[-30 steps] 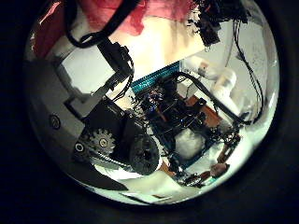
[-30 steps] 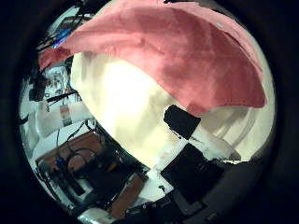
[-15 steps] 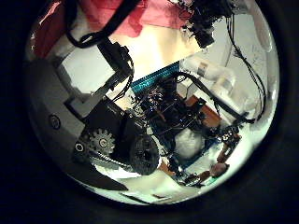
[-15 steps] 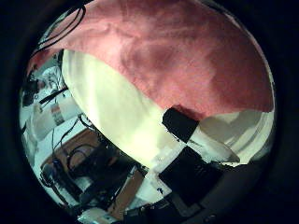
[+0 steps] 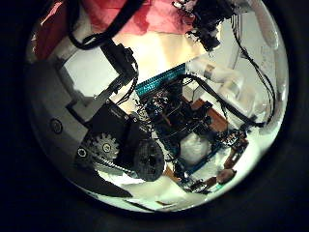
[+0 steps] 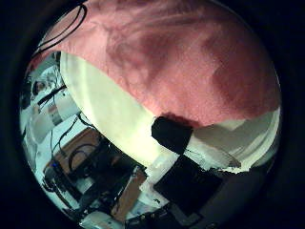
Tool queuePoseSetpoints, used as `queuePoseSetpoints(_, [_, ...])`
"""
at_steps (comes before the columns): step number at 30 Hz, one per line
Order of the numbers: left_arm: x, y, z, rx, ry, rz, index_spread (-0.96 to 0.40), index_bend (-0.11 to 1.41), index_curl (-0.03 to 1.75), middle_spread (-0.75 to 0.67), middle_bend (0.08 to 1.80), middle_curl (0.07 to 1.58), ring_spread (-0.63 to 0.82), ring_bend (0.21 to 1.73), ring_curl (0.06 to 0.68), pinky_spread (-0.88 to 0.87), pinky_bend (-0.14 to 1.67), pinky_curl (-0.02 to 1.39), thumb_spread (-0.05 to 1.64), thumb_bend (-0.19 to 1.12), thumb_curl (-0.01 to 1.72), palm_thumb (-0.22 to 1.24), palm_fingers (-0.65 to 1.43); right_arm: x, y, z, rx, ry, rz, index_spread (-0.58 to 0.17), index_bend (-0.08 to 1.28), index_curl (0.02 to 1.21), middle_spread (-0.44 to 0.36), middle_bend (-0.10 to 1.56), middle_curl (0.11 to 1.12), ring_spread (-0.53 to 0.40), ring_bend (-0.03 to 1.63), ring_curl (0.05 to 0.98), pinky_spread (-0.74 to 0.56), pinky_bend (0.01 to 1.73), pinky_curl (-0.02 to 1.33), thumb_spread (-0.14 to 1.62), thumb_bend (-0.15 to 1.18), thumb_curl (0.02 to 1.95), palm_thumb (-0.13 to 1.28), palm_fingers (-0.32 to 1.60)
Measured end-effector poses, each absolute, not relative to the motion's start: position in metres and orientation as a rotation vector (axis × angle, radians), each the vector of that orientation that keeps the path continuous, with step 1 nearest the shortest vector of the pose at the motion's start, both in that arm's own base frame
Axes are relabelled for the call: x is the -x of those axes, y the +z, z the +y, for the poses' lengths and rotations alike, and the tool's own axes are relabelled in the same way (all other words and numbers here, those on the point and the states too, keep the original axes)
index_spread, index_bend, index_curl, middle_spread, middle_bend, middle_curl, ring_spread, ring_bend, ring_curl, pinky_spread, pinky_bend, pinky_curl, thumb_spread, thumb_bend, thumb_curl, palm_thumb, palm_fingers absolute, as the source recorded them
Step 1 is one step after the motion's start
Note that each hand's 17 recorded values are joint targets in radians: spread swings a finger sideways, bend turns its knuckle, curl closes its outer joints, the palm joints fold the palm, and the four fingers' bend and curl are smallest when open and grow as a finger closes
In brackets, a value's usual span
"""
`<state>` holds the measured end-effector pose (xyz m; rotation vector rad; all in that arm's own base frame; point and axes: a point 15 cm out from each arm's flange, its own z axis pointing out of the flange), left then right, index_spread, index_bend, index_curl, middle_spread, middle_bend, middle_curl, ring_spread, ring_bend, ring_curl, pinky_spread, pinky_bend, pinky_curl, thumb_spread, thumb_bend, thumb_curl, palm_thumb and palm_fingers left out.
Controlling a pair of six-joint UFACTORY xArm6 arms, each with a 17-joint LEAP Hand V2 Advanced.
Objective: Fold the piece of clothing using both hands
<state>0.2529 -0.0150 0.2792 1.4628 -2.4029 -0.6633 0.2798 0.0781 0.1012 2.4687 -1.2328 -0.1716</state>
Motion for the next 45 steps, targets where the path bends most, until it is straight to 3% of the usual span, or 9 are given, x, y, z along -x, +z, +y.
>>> queuePoseSetpoints(4, [-0.254, 0.28, -0.016, -1.464, -0.661, -2.403, -0.29, 0.15, 1.67, -0.68, 0.77, 1.25, -0.45, 1.36, 0.532, -0.66, 1.19, 0.56, 0.99, -0.01, 0.8, 0.91, 0.99, -0.283, 0.104, 0.08, -2.484, -0.155, -1.241, -0.341, 0.21, 0.37, -0.162, 0.39, 0.4, -0.258, 0.61, 0.27, -0.21, 0.28, 0.23, 0.97, 0.01, 0.36, 0.78, 0.99])
queuePoseSetpoints(6, [-0.254, 0.28, -0.016, -1.461, -0.662, -2.406, -0.29, 0.15, 1.67, -0.68, 0.77, 1.25, -0.45, 1.36, 0.531, -0.66, 1.19, 0.56, 0.99, -0.01, 0.8, 0.91, 0.99, -0.285, 0.107, 0.081, -2.492, -0.144, -1.247, -0.353, 0.21, 0.38, -0.165, 0.42, 0.42, -0.292, 0.63, 0.288, -0.3, 0.33, 0.25, 0.97, 0.01, 0.37, 0.81, 1.06])
queuePoseSetpoints(8, [-0.255, 0.281, -0.015, -1.464, -0.66, -2.407, -0.29, 0.15, 1.67, -0.68, 0.77, 1.25, -0.45, 1.36, 0.531, -0.66, 1.19, 0.56, 0.99, -0.01, 0.8, 0.91, 1.0, -0.288, 0.114, 0.081, -2.505, -0.126, -1.261, -0.364, 0.33, 0.46, -0.175, 0.53, 0.47, -0.32, 0.73, 0.35, -0.48, 0.5, 0.31, 1.0, 0.0, 0.37, 0.86, 1.35])
queuePoseSetpoints(10, [-0.255, 0.281, -0.015, -1.463, -0.661, -2.406, -0.28, 0.15, 1.67, -0.68, 0.77, 1.25, -0.45, 1.36, 0.531, -0.66, 1.19, 0.56, 0.99, -0.01, 0.8, 0.91, 1.0, -0.291, 0.118, 0.081, -2.513, -0.114, -1.272, -0.36, 0.41, 0.49, -0.176, 0.64, 0.51, -0.322, 0.78, 0.381, -0.55, 0.57, 0.34, 1.04, -0.01, 0.37, 0.86, 1.38])
queuePoseSetpoints(17, [-0.251, 0.286, -0.012, -1.465, -0.674, -2.392, -0.27, 0.15, 1.67, -0.68, 0.77, 1.25, -0.45, 1.36, 0.53, -0.66, 1.19, 0.56, 0.99, -0.01, 0.8, 0.91, 1.0, -0.298, 0.148, 0.077, -2.561, -0.052, -1.313, -0.327, 0.69, 0.63, -0.157, 0.92, 0.62, -0.294, 0.99, 0.477, -0.59, 0.76, 0.43, 1.29, 0.02, 0.35, 0.9, 1.36])
queuePoseSetpoints(24, [-0.247, 0.295, -0.005, -1.445, -0.678, -2.375, -0.26, 0.16, 1.67, -0.68, 0.77, 1.25, -0.45, 1.36, 0.53, -0.66, 1.19, 0.56, 0.99, -0.01, 0.8, 0.91, 1.0, -0.302, 0.183, 0.065, -2.621, -0.002, -1.363, -0.319, 0.84, 0.72, -0.149, 1.08, 0.68, -0.264, 1.16, 0.552, -0.52, 0.96, 0.55, 1.43, 0.07, 0.37, 0.98, 1.27])
queuePoseSetpoints(33, [-0.244, 0.313, -0.007, -1.366, -0.659, -2.367, -0.25, 0.15, 1.67, -0.68, 0.77, 1.25, -0.45, 1.36, 0.53, -0.66, 1.19, 0.56, 0.99, -0.01, 0.79, 0.9, 1.0, -0.297, 0.232, 0.08, -2.742, -0.011, -1.424, -0.305, 0.94, 0.78, -0.151, 1.17, 0.72, -0.245, 1.26, 0.596, -0.44, 1.08, 0.63, 1.46, 0.06, 0.41, 1.01, 1.18])
queuePoseSetpoints(40, [-0.282, 0.353, -0.005, -1.489, -0.549, -2.383, -0.25, 0.16, 1.67, -0.68, 0.77, 1.25, -0.45, 1.36, 0.529, -0.66, 1.19, 0.56, 1.0, -0.01, 0.79, 0.9, 1.0, -0.34, 0.306, 0.078, -2.782, 0.184, -1.614, -0.299, 0.96, 0.8, -0.154, 1.2, 0.73, -0.239, 1.28, 0.604, -0.42, 1.1, 0.66, 1.47, 0.05, 0.43, 1.01, 1.16])
queuePoseSetpoints(45, [-0.326, 0.36, 0.004, -1.58, -0.492, -2.354, -0.24, 0.15, 1.67, -0.68, 0.77, 1.25, -0.45, 1.36, 0.529, -0.66, 1.19, 0.56, 1.0, -0.01, 0.79, 0.9, 1.0, -0.385, 0.321, 0.082, -2.748, 0.168, -1.689, -0.297, 0.96, 0.81, -0.152, 1.21, 0.73, -0.233, 1.29, 0.607, -0.39, 1.12, 0.68, 1.46, 0.03, 0.44, 1.01, 1.14])
